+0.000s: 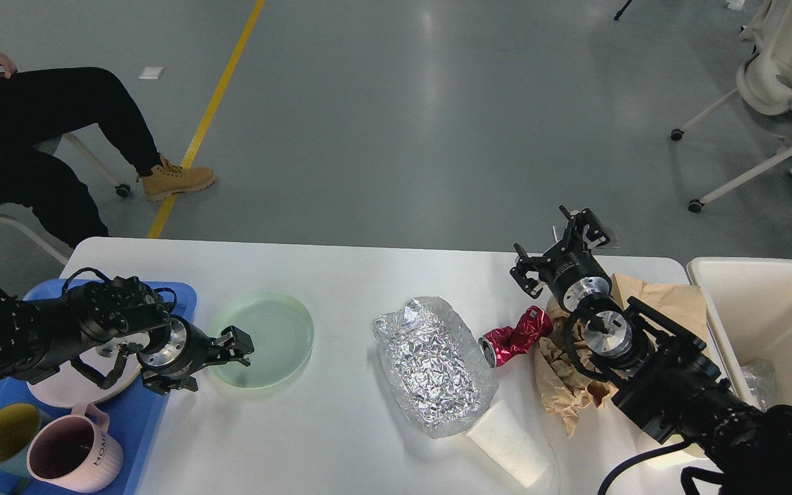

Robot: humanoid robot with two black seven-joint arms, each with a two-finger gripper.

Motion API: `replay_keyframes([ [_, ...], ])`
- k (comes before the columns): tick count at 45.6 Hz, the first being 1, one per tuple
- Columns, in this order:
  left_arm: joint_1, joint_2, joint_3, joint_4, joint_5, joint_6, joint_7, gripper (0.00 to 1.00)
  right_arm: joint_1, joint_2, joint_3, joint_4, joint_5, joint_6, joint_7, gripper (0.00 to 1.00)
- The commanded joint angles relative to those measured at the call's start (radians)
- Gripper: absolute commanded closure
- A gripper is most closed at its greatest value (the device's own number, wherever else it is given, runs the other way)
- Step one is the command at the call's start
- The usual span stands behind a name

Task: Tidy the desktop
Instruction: 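Grasp the rim of the pale green plate with the left gripper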

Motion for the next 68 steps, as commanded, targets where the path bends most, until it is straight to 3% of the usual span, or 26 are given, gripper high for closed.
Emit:
replay_keyframes([
  [1, 0.020, 0.008, -0.001, 0.001, -0.005, 0.078, 0.022, 0.12, 0.000, 0.000, 0.000, 0.000, 0.000, 0.000, 0.000, 0.00],
  [5, 0.021, 0.011, -0.001, 0.001, -0.005, 0.098, 0.040, 0.15, 0.000, 0.000, 0.000, 0.000, 0.000, 0.000, 0.000, 0.00],
  [11, 0.021, 0.009, -0.001, 0.001, -0.004, 0.083, 0.048, 0.28, 0.000, 0.000, 0.000, 0.000, 0.000, 0.000, 0.000, 0.00],
  [45, 0.014, 0.011, 0.001, 0.001, -0.001, -0.130, 0.049, 0.97, 0.000, 0.000, 0.000, 0.000, 0.000, 0.000, 0.000, 0.00],
  [60, 0.012, 0.012, 0.002, 0.001, -0.001, -0.135, 0.049, 1.00, 0.000, 0.000, 0.000, 0.000, 0.000, 0.000, 0.000, 0.00],
  [68, -0.011, 0.037, 0.005, 0.007, 0.007, -0.178, 0.049, 1.00, 0.000, 0.000, 0.000, 0.000, 0.000, 0.000, 0.000, 0.00],
])
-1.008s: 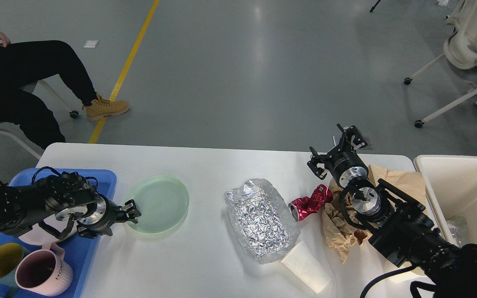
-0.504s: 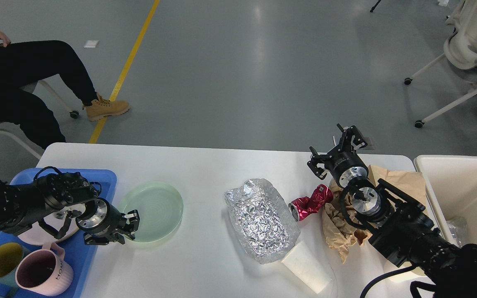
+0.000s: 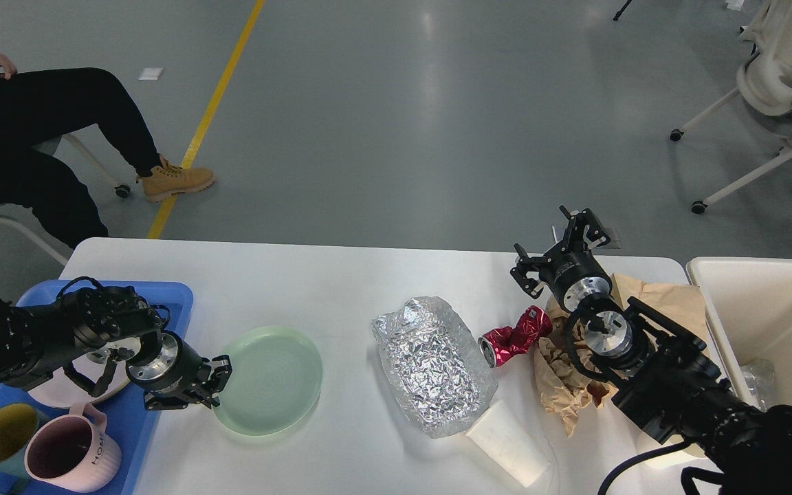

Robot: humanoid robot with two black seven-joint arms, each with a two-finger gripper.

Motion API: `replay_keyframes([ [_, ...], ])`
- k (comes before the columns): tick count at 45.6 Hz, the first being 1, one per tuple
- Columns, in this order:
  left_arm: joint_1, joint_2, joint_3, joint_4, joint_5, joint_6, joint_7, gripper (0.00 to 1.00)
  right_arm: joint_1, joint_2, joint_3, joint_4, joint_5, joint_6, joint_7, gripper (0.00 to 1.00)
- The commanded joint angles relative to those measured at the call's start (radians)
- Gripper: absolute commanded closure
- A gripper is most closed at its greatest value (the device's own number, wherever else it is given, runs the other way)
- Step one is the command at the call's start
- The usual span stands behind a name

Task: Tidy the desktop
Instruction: 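Grasp the rim of the pale green plate with the left gripper, then lift the pale green plate and stack it on the pink plate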

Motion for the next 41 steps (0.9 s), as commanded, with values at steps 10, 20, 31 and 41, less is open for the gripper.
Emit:
replay_keyframes([
  [10, -0.081, 0.101, -0.002, 0.012, 0.011, -0.140, 0.000, 1.00, 0.000, 0.000, 0.000, 0.001, 0.000, 0.000, 0.000, 0.00],
  [20, -0.154, 0.127, -0.005, 0.016, 0.009, -0.240, 0.000, 1.00, 0.000, 0.000, 0.000, 0.001, 0.000, 0.000, 0.000, 0.00],
  [31, -0.252, 0.193, -0.016, 0.018, 0.008, -0.326, 0.057, 1.00, 0.000, 0.000, 0.000, 0.001, 0.000, 0.000, 0.000, 0.00],
  [41, -0.313, 0.340, -0.049, 0.019, 0.006, -0.360, 0.063, 1.00, 0.000, 0.000, 0.000, 0.001, 0.000, 0.000, 0.000, 0.00],
])
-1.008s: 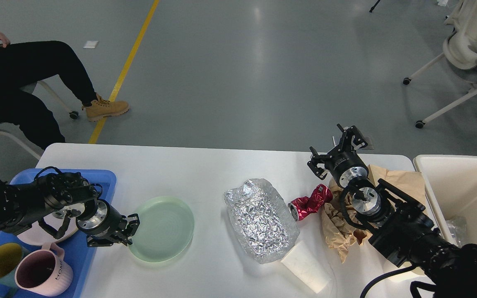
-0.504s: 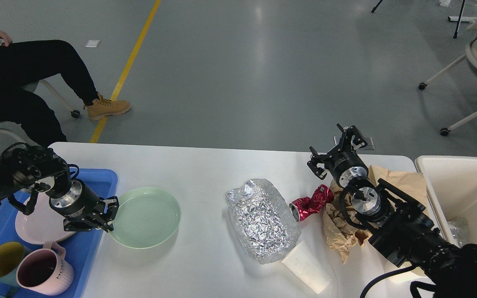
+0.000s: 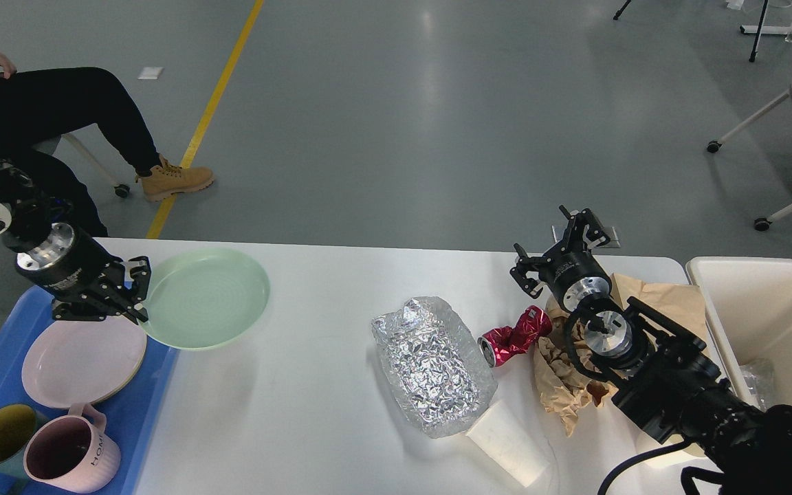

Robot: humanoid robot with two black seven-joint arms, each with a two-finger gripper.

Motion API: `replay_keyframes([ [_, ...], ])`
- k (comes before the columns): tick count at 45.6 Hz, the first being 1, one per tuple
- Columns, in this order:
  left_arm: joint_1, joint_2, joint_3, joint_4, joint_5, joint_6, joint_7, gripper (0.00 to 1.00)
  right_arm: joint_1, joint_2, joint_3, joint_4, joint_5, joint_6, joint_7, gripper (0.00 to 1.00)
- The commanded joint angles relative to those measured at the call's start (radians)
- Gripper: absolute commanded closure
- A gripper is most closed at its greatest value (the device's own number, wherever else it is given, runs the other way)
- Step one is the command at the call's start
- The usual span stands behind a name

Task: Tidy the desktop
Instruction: 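Lift the pale green plate and stack it on the pink plate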

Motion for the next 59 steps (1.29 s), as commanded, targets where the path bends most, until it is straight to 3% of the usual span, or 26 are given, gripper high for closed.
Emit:
replay_keyframes([
  [1, -0.012, 0.096, -0.028, 0.001, -0.001, -0.005, 0.001, 1.00, 0.000, 0.000, 0.000, 0.000, 0.000, 0.000, 0.000, 0.00],
  [9, 0.052, 0.220, -0.049, 0.004, -0.010, 0.000, 0.001, 1.00, 0.000, 0.000, 0.000, 0.000, 0.000, 0.000, 0.000, 0.00],
  [20, 0.179, 0.276, -0.109, 0.084, -0.011, 0.030, 0.000, 1.00, 0.000, 0.000, 0.000, 0.000, 0.000, 0.000, 0.000, 0.00],
  [29, 0.317, 0.267, -0.178, 0.190, -0.010, 0.084, 0.000, 1.00, 0.000, 0.000, 0.000, 0.000, 0.000, 0.000, 0.000, 0.00],
  [42, 0.366, 0.219, -0.190, 0.196, -0.005, 0.196, 0.003, 1.00, 0.000, 0.000, 0.000, 0.000, 0.000, 0.000, 0.000, 0.00],
  [59, 0.391, 0.204, -0.196, 0.196, -0.007, 0.207, 0.001, 1.00, 0.000, 0.000, 0.000, 0.000, 0.000, 0.000, 0.000, 0.00],
])
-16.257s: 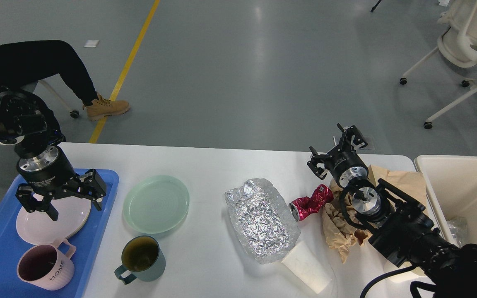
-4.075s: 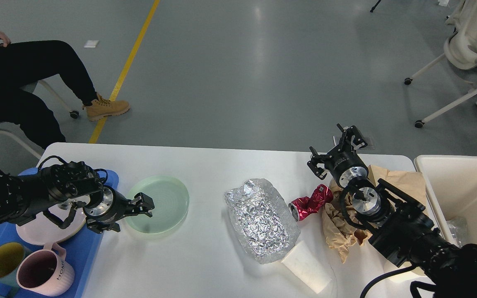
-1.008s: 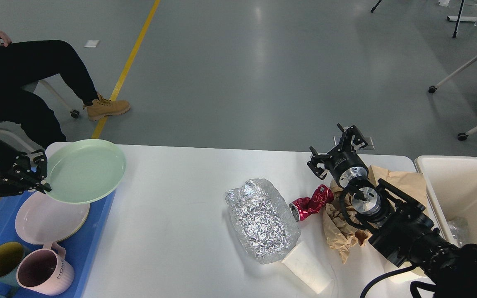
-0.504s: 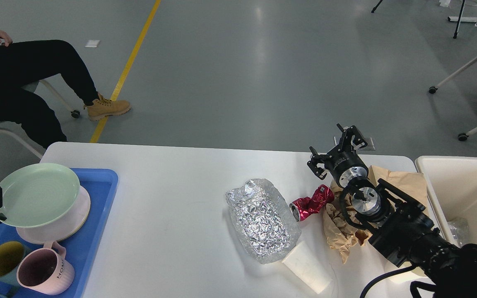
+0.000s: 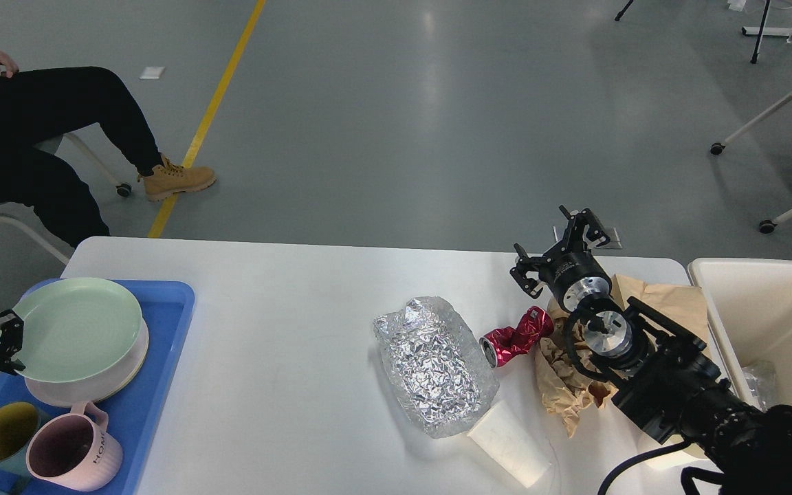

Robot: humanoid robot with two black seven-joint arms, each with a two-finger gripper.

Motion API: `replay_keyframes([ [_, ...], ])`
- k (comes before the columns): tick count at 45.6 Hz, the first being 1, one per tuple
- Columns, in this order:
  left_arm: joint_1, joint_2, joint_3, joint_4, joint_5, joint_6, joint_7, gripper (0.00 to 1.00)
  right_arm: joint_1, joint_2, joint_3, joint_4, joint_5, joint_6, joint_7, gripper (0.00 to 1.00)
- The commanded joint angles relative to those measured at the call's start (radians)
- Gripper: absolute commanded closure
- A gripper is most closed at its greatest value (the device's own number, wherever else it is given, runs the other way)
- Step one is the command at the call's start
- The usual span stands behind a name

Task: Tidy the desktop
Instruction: 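Lift the pale green plate and stack it on the pink plate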

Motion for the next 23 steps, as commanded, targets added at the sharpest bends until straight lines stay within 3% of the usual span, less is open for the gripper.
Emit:
replay_keyframes([
  [1, 0.019, -0.001, -0.007, 0.000, 0.000, 0.002, -0.001, 1.00, 0.000, 0.000, 0.000, 0.000, 0.000, 0.000, 0.000, 0.00],
  [23, 0.031, -0.001, -0.014, 0.000, 0.000, 0.034, 0.000, 1.00, 0.000, 0.000, 0.000, 0.000, 0.000, 0.000, 0.000, 0.00],
])
